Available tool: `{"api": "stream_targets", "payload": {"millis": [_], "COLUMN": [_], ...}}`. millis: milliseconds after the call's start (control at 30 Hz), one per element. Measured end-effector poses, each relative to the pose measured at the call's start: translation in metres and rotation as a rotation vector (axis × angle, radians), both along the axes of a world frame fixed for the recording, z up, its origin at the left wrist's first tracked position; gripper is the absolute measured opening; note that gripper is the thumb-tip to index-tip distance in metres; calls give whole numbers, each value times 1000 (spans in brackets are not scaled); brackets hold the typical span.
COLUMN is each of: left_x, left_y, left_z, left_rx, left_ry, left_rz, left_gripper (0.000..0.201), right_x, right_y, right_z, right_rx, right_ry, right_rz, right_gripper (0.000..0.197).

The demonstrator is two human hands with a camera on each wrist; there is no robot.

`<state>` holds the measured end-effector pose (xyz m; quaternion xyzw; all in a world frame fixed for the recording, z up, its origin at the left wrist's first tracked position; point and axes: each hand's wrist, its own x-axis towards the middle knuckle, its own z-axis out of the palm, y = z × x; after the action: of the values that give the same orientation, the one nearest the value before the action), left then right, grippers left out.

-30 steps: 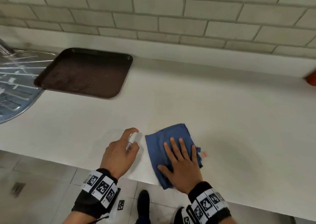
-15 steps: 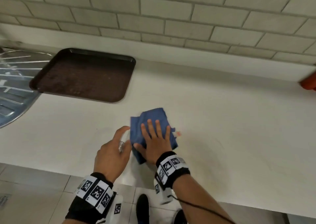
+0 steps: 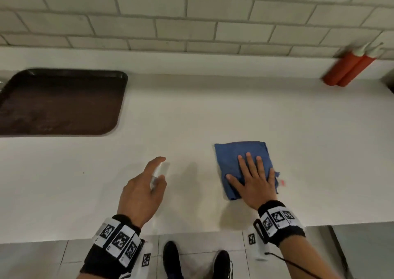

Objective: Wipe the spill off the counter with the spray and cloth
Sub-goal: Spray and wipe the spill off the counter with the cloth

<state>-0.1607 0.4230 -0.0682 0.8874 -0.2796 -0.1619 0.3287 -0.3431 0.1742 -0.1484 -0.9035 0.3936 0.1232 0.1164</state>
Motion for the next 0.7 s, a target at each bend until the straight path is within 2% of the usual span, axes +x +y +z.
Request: {"api": "stream_targets", "payload": {"millis": [133,300,400,500,700], "left_x": [-22,-48,-68,-84,-84], "left_y": [-23,-36,-41,-46,-42], "left_z": [3,-3,-5,-9,-4], "left_rx": [-11,0,8,35,95], "left_ry": [-7,8,26,7,-27], "left_rz": [-42,-53,-82,-117,-118], "left_gripper": [44,42,40,35,34], "right_x": [-71,-118,-112,-99,-56], "right_y": [-46,-7,23,26,-20], "right_z": [10,-3,-8,-11,-4], "right_rx": [10,-15,-52,-79,9], "right_ry": [102,77,-16,-76,-47], "right_rz": [-223,-209,-116,6,101], "right_gripper": [90,98,86,82,99]}}
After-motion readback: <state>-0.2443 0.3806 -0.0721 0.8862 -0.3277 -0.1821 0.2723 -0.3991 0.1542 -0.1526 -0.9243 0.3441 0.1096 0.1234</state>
